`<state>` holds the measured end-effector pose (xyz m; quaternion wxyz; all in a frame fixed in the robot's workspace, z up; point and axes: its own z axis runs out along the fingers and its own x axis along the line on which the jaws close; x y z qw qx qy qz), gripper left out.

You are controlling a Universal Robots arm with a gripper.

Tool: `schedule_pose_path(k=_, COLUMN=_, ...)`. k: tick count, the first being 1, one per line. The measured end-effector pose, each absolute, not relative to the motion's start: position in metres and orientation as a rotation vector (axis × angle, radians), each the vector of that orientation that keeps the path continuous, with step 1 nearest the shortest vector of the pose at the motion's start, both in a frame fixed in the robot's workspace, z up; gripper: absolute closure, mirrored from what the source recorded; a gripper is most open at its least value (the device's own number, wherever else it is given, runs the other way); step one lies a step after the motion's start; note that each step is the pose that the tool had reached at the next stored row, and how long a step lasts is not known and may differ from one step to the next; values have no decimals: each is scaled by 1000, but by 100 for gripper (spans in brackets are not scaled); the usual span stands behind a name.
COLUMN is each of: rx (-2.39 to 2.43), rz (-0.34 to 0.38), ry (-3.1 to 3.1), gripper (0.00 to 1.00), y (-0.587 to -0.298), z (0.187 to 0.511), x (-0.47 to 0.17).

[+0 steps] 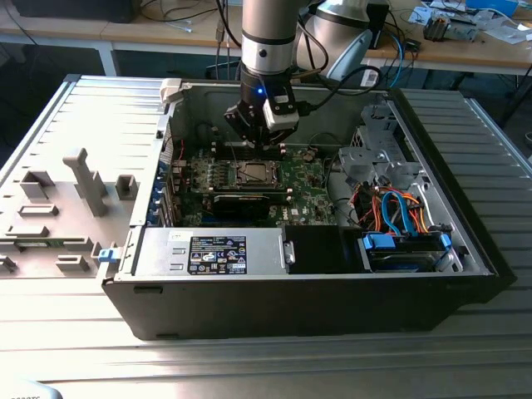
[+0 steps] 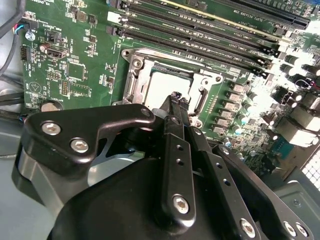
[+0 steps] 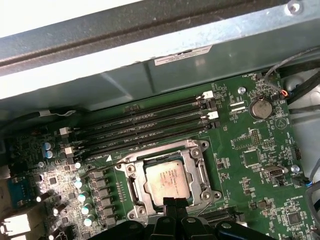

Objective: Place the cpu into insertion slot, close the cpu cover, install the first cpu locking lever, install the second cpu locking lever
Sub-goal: 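Install the first cpu locking lever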

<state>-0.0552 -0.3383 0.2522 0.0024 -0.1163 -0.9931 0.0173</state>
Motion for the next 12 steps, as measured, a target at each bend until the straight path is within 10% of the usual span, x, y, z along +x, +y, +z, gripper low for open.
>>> schedule_pose_path(k=12, rx=-259, rz=45, ry=-3126, gripper=89, y=-338, z=252, x=-55)
